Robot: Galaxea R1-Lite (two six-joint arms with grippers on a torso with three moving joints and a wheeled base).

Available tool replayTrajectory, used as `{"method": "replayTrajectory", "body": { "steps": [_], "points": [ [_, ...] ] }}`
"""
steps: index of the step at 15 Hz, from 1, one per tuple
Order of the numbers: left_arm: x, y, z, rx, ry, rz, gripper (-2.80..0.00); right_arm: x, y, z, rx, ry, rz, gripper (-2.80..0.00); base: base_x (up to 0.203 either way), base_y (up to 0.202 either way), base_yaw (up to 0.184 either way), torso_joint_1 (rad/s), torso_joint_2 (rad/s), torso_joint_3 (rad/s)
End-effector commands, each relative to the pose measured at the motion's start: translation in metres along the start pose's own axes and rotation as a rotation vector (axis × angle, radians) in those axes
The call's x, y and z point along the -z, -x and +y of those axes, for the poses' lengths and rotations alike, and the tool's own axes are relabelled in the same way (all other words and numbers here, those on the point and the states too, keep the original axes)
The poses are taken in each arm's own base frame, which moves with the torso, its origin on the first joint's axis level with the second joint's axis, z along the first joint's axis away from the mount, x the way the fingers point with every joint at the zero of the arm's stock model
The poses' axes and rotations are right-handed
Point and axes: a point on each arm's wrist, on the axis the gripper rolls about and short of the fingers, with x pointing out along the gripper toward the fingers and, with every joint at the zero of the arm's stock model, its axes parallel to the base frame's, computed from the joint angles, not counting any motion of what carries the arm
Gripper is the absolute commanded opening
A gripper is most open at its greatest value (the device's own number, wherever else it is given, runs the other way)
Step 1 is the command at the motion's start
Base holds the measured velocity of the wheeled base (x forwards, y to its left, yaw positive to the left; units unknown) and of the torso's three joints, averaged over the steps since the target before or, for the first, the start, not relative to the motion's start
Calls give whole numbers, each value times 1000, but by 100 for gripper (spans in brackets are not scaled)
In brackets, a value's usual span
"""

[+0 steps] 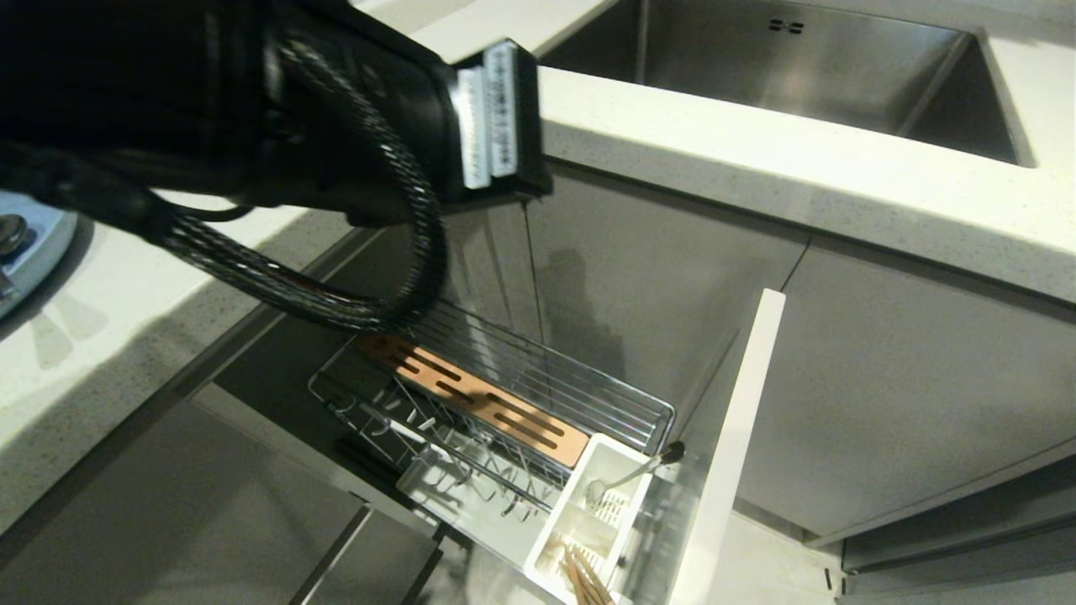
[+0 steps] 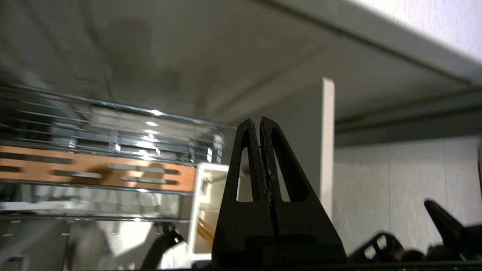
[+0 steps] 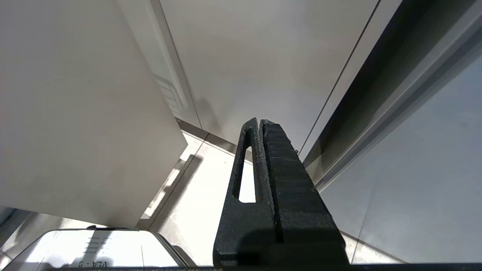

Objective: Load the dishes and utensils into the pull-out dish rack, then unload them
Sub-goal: Close the cupboard

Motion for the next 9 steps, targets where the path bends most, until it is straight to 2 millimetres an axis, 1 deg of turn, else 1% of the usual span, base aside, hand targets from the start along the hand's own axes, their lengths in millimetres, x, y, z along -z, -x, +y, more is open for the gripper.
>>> {"method": "replayTrajectory", "body": {
  "steps": [1,3,6,9],
  "points": [
    [24,-47,-30,8,-50,124,-280,0,0,0,-1,0,0,-280,0,0,0,0,0,0],
    [36,-61,-46,73,-58,196,-280,0,0,0,-1,0,0,-280,0,0,0,0,0,0],
    [56,-74,-62,169,-83,314,-280,0,0,0,-1,0,0,-280,0,0,0,0,0,0],
    [71,-85,-74,182,-113,369,-280,0,0,0,0,0,0,-280,0,0,0,0,0,0]
  ]
}}
